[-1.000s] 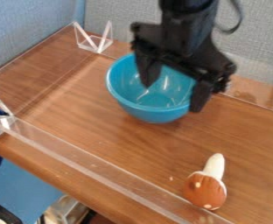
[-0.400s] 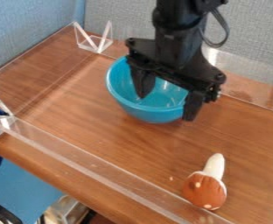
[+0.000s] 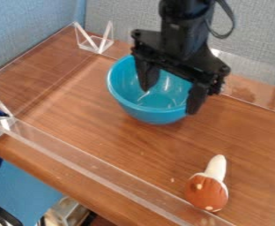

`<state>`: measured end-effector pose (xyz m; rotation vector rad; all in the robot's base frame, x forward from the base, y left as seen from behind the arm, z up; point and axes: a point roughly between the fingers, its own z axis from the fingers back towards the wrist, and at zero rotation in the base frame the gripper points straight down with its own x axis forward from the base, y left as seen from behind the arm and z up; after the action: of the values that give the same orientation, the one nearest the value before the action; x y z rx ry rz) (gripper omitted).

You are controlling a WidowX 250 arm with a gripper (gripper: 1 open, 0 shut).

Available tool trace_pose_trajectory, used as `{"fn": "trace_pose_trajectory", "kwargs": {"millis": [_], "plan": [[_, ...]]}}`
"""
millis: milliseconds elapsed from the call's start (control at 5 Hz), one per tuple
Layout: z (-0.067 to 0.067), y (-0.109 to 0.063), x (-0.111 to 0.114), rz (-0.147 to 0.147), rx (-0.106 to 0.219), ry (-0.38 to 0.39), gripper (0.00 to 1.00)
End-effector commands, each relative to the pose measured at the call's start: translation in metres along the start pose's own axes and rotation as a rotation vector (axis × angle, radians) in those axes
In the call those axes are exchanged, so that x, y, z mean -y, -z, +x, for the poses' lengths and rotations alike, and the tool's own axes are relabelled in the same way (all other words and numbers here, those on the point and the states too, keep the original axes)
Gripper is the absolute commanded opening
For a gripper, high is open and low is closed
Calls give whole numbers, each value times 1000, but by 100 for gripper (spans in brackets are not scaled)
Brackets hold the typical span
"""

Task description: Remove the mushroom from inside the blue bowl and put it on the table

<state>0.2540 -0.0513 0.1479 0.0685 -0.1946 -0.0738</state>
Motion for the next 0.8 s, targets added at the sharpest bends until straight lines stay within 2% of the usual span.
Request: {"fn": "trace_pose_trajectory", "kwargs": {"millis": [0,200,400,600], "plan": [[7,-15,-8,-1,56,-17,100],[8,-32,-9,10,53,-49,100],[3,-36,-4,20,70,-77,100],[8,-32,4,32,63,-106,100]]}}
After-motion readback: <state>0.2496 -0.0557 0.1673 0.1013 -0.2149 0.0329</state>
